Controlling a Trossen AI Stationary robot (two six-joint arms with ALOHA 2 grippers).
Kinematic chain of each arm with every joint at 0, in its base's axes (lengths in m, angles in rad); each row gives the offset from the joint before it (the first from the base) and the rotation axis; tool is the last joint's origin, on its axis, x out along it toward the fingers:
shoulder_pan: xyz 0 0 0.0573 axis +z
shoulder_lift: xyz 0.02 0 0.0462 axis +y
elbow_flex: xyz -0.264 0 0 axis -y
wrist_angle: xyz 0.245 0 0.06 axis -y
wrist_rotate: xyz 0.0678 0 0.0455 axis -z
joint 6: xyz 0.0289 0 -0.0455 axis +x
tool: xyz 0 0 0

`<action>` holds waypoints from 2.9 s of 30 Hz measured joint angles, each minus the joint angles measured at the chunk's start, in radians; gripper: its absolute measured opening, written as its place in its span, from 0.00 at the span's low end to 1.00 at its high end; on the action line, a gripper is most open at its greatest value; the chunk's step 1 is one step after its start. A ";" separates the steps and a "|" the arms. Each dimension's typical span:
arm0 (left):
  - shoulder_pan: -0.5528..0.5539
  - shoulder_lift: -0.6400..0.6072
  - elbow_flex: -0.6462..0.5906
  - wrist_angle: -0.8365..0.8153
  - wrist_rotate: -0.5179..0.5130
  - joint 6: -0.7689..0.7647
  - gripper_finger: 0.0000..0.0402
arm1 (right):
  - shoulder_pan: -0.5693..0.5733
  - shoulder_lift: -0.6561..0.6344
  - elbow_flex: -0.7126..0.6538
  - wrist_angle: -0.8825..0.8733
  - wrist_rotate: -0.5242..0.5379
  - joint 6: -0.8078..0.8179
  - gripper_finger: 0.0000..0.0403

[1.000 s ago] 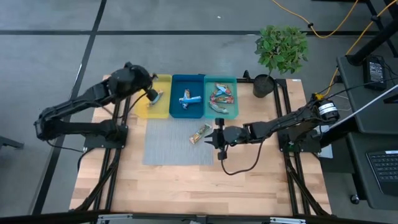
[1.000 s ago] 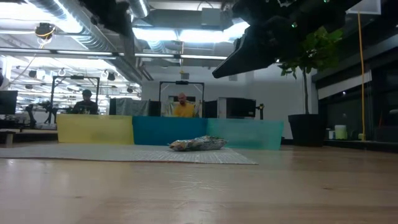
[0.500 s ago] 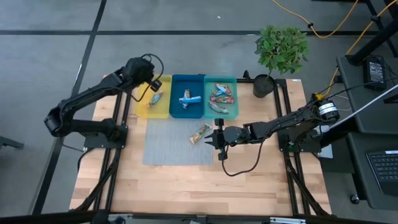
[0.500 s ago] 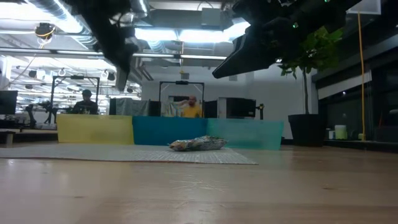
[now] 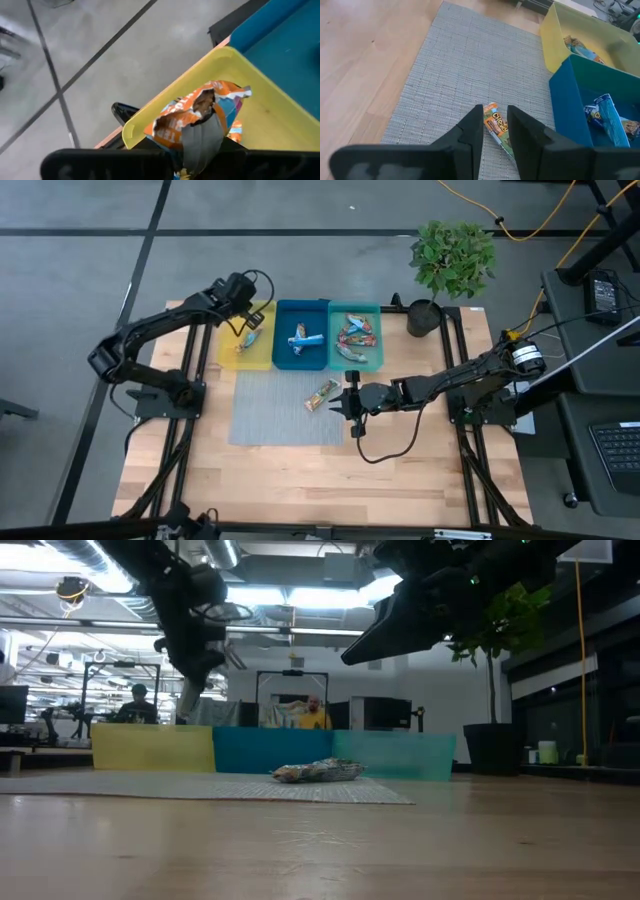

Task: Pick and place Granola Bars by type
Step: Put the bottom orange granola bar into the yellow bin, then put the orange granola bar into the yellow bin

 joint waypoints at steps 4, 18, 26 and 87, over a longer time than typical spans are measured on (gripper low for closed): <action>0.000 0.048 0.000 0.000 -0.010 0.000 0.03 | 0.000 0.000 0.000 0.000 0.000 0.001 0.22; 0.000 0.245 0.000 -0.033 -0.080 0.000 0.02 | 0.000 0.000 0.000 -0.001 0.000 0.003 0.22; 0.000 0.284 0.000 -0.030 -0.083 0.000 0.06 | 0.000 0.000 0.000 -0.001 -0.001 0.003 0.22; -0.486 -0.292 0.225 -0.077 0.073 -0.123 0.39 | -0.243 0.208 0.160 -0.233 -0.192 -0.301 0.75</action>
